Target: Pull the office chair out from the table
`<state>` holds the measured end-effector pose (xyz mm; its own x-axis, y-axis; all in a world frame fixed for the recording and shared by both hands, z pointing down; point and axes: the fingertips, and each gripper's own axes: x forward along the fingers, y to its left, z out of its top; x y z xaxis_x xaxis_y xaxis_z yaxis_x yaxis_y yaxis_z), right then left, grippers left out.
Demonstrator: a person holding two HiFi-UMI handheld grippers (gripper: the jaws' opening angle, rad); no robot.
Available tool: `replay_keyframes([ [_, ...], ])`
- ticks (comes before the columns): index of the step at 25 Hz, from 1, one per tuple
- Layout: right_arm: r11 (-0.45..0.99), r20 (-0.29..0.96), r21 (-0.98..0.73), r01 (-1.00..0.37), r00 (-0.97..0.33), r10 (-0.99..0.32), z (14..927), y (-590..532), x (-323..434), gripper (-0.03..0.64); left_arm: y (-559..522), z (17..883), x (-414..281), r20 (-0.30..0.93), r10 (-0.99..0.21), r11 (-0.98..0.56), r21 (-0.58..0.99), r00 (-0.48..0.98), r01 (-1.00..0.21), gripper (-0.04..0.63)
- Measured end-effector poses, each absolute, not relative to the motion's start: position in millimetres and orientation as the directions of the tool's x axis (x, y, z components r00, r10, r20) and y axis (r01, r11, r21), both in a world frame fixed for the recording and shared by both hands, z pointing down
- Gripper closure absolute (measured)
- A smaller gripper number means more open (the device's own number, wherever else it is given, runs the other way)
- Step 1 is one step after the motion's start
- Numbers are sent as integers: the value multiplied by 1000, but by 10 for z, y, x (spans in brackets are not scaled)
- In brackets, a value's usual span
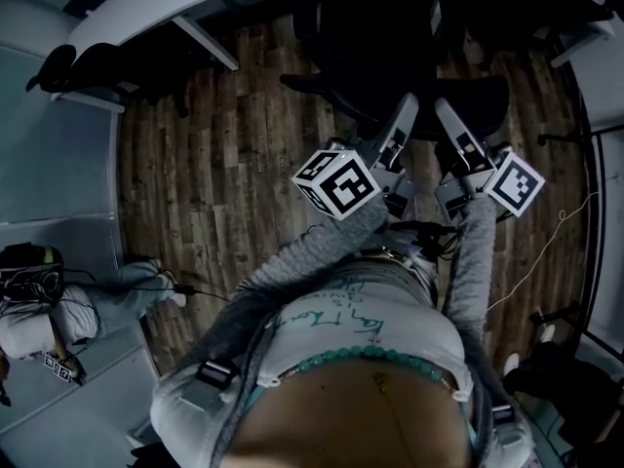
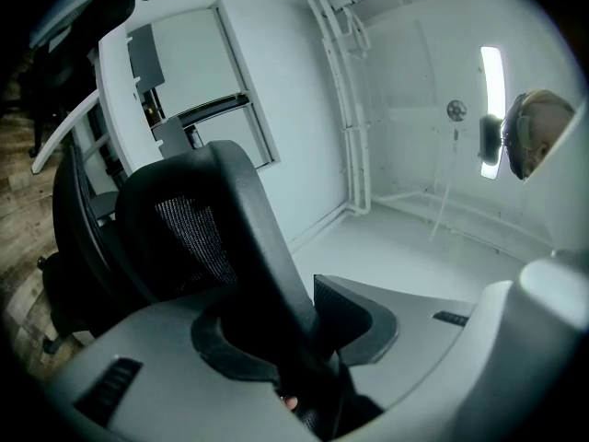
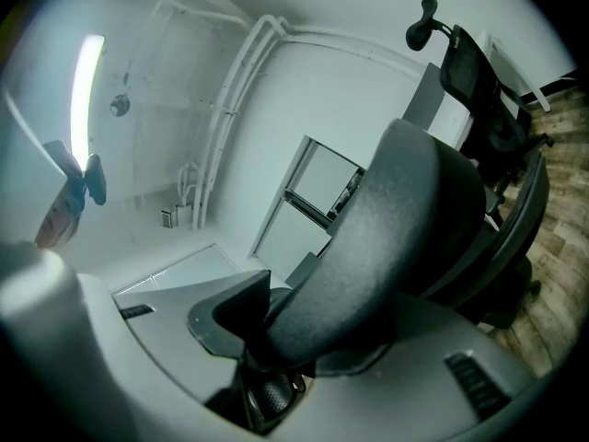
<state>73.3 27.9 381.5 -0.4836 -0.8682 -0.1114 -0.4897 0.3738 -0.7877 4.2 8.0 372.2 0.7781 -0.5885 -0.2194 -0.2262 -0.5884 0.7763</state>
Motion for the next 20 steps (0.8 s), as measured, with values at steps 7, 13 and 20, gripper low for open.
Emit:
replay_keyframes([
  [7,372,-95,-793,-483,-505,-858,3805,452,808,468,265,3716,110,-214,-612,-576,781,762,-243,465],
  [13,382,-96,-793,-474,-523,-847,3821,685,892,468,513,3729,192,-211,-626,-571,780,751,-257,465],
  [20,385,-91,-799,-462,-541,-836,3849,940,1017,466,777,3743,306,-204,-643,-561,781,739,-273,465],
])
